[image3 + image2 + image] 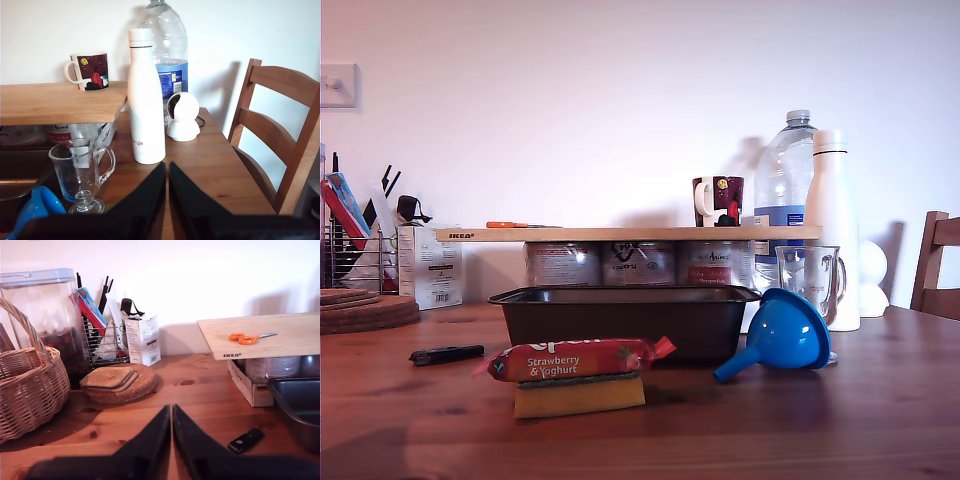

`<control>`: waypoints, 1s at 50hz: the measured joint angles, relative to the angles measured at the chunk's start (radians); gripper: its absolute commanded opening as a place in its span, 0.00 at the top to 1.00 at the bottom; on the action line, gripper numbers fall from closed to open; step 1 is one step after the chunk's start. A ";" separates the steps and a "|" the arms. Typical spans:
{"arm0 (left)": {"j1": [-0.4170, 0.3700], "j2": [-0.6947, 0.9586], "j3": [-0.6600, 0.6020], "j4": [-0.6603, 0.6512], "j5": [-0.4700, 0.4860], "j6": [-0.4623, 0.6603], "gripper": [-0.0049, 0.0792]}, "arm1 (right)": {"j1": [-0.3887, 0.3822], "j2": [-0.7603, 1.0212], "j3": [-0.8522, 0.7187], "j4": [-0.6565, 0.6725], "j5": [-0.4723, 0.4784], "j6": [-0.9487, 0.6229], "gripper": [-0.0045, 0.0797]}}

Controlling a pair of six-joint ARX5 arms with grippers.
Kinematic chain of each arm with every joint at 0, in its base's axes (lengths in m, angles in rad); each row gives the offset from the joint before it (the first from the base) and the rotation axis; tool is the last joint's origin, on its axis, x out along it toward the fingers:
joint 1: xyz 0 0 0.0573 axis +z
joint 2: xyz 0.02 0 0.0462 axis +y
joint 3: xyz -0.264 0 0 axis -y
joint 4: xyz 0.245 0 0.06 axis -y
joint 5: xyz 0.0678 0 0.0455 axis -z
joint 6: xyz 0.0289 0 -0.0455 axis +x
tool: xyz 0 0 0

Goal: Pick up the snack bar and place it on the shelf at the back

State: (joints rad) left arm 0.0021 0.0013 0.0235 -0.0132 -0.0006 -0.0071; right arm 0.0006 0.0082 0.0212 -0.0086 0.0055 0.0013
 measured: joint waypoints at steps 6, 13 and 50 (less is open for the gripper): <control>-0.038 -0.004 0.044 -0.176 0.232 -0.066 0.97 | -0.073 0.000 0.002 -0.074 -0.003 0.024 0.95; -0.043 -0.004 0.051 -0.248 0.256 -0.068 0.97 | -0.071 0.000 0.001 -0.074 -0.006 0.024 0.95; -0.260 0.093 0.051 -0.066 0.444 -0.114 0.97 | 0.274 0.000 0.001 -0.132 -0.430 0.106 0.96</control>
State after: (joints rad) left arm -0.2577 0.0944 0.0750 -0.0795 0.4435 -0.1207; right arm 0.2749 0.0082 0.0223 -0.1402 -0.4244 0.1078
